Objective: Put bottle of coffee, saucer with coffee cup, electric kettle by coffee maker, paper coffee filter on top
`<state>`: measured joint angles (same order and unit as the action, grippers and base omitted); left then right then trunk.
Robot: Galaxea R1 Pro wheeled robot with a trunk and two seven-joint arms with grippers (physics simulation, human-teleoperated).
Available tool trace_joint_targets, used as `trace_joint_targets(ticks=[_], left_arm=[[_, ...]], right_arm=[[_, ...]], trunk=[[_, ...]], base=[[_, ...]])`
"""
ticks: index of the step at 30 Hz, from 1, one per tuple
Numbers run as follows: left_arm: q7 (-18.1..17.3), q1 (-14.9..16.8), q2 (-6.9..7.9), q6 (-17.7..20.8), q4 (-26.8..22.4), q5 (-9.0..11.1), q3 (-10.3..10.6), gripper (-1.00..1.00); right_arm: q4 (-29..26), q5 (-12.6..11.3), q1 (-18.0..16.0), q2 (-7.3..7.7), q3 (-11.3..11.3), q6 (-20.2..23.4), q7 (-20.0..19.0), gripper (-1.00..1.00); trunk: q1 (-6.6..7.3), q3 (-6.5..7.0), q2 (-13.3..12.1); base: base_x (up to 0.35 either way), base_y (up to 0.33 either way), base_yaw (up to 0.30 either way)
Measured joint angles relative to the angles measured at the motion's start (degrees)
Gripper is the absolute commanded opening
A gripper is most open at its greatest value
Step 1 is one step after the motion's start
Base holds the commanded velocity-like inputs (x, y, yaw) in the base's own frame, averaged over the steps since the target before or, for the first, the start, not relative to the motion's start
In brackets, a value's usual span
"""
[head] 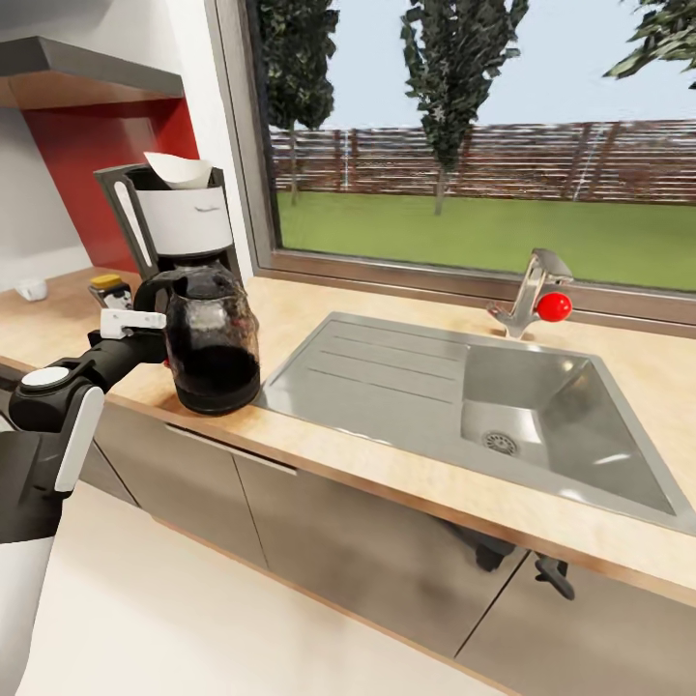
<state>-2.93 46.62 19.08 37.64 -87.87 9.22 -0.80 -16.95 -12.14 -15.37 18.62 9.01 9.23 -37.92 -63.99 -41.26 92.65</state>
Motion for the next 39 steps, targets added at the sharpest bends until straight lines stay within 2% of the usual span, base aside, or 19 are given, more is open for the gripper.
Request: trace_joint_targets(ticks=[5,15,34,35,36,39], left_arm=[[0.00,0.00,0.00,0.00,-0.02,0.01,0.00,-1.00],[-0.04,0.05,0.00,0.02,-1.96,-0.84,-0.11,-1.00],[-0.05,0.05,0.00,0.01,-1.97,-0.86,-0.11,-1.00],[-0.05,0.05,0.00,0.01,-1.97,-0.86,-0.11,1.00],[-0.01,0.01,0.00,0.02,-0.09,-0.06,-0.10,1.00],[0.04,0.02,0.01,0.04,0.18,-0.72,-1.68,1.00]], right_arm=[[0.00,0.00,0.00,0.03,0.02,-0.07,0.00,1.00],[0.00,0.00,0.02,0.04,0.00,-0.08,0.00,1.00],[0.00,-0.01,0.02,0.04,0.00,-0.08,0.00,1.00],[0.00,-0.01,0.01,0.05,0.00,-0.08,0.00,1.00],[0.00,0.00,0.04,0.05,0.00,-0.08,0.00,1.00],[0.00,0.00,0.04,0.05,0.00,-0.08,0.00,1.00]], trunk=[[-0.01,0.00,0.02],[-1.53,-1.24,2.82],[-1.54,-1.24,2.83],[-1.54,-1.25,2.83],[-1.55,-1.26,2.82],[-1.54,-1.26,2.83]], base=[[0.000,0.000,0.000],[0.000,0.000,0.000],[0.000,0.000,0.000],[0.000,0.000,0.000],[0.000,0.000,0.000],[0.000,0.000,0.000]])
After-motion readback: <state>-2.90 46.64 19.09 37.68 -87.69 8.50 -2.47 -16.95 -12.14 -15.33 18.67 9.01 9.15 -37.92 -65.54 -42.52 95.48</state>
